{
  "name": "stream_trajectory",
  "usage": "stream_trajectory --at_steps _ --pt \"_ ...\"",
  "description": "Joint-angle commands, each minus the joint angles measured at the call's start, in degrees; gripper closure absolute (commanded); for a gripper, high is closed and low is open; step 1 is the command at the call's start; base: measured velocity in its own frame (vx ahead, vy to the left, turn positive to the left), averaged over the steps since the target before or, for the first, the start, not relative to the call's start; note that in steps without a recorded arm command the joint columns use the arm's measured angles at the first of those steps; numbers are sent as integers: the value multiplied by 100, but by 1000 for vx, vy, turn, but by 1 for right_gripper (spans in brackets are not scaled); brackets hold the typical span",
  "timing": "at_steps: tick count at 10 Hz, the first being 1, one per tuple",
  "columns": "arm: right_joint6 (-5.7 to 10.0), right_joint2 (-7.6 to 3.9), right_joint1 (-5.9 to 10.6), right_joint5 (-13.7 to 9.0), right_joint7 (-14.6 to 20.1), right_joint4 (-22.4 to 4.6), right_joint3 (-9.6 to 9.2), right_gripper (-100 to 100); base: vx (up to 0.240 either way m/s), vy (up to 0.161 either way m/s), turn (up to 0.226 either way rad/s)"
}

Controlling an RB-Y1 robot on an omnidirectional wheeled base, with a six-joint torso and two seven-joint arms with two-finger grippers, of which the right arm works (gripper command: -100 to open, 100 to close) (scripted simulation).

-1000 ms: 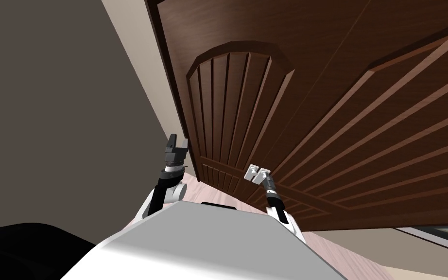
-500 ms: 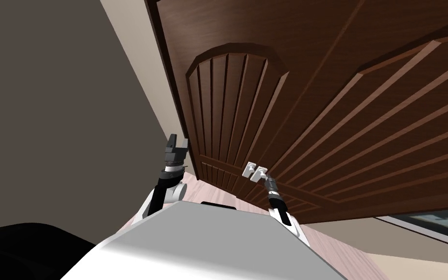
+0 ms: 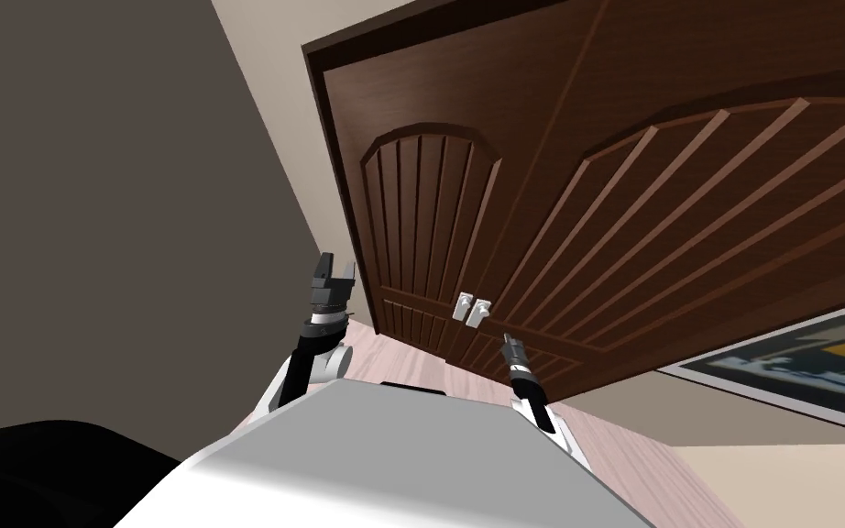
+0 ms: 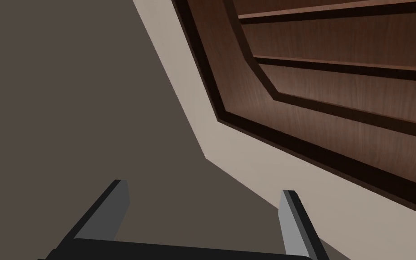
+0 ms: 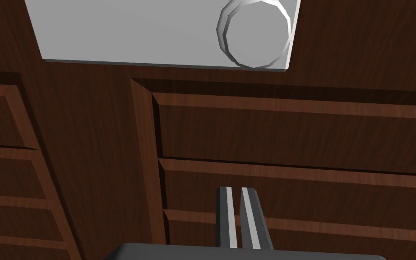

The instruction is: Pull the door open

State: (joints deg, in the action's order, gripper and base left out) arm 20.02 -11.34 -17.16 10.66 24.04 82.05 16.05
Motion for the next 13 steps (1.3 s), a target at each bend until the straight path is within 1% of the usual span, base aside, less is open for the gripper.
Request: stream_trajectory --at_steps 1,2,3,4,5,7,8,10,11,13 --pt "37 10 -42 27 73 103 -108 -100 -201 109 59" --pt "65 20 -67 51 128 198 -213 -100 -165 124 112" --pt "78 26 -70 63 153 243 -266 -100 -151 108 107" --pt "104 39 -48 57 113 157 -219 -100 -67 46 10" --pt "60 -14 -117 27 93 75 -54 -100 -16 -41 -178" --pt "8 -69 -163 -7 57 -32 129 -100 25 -111 -129" --pt "-22 -91 -147 -27 27 -99 221 -100 106 -110 -69" --pt "-27 -78 -80 -29 6 -120 215 -100 170 -102 8" --pt "-22 -59 -23 -25 -3 -116 177 -100 168 -34 85" --pt "1 -4 112 -8 -14 -83 54 -100 200 34 120"
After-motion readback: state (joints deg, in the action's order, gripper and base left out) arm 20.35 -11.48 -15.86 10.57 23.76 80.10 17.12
